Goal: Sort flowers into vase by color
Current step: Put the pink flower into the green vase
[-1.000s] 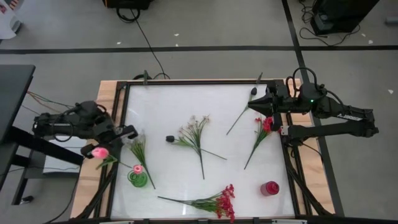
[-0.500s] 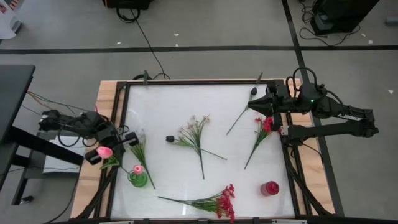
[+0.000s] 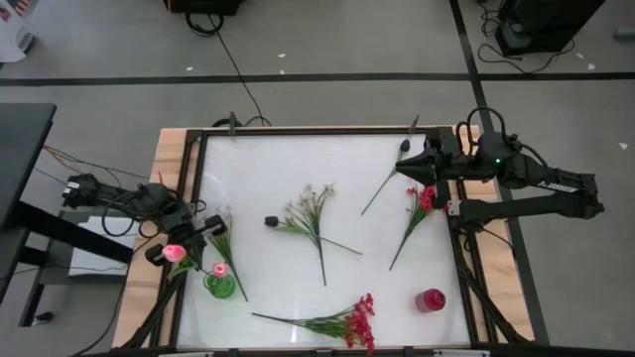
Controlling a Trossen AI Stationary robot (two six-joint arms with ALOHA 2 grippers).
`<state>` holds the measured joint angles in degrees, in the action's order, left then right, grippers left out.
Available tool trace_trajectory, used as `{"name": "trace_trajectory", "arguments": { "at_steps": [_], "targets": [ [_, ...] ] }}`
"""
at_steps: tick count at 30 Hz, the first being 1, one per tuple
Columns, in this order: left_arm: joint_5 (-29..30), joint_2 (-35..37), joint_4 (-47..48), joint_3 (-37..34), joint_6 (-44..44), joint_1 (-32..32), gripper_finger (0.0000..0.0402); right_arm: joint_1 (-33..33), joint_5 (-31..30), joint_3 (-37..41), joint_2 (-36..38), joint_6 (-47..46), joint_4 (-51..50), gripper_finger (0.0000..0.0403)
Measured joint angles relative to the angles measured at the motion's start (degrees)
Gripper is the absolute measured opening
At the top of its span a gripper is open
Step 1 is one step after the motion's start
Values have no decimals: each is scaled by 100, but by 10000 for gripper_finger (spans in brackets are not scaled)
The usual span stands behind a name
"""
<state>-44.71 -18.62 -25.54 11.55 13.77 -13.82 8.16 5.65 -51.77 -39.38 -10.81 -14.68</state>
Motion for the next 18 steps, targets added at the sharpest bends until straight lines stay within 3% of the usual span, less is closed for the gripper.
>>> {"name": "trace_trajectory", "arguments": {
  "at_steps": [7, 18],
  "targets": [
    [-120, -1, 41, 0, 320, 2, 13, 0, 0, 0, 0, 0, 0, 62],
    [-160, 0, 36, 0, 382, 2, 132, 0, -1, 0, 1, 0, 0, 62]
  ]
}}
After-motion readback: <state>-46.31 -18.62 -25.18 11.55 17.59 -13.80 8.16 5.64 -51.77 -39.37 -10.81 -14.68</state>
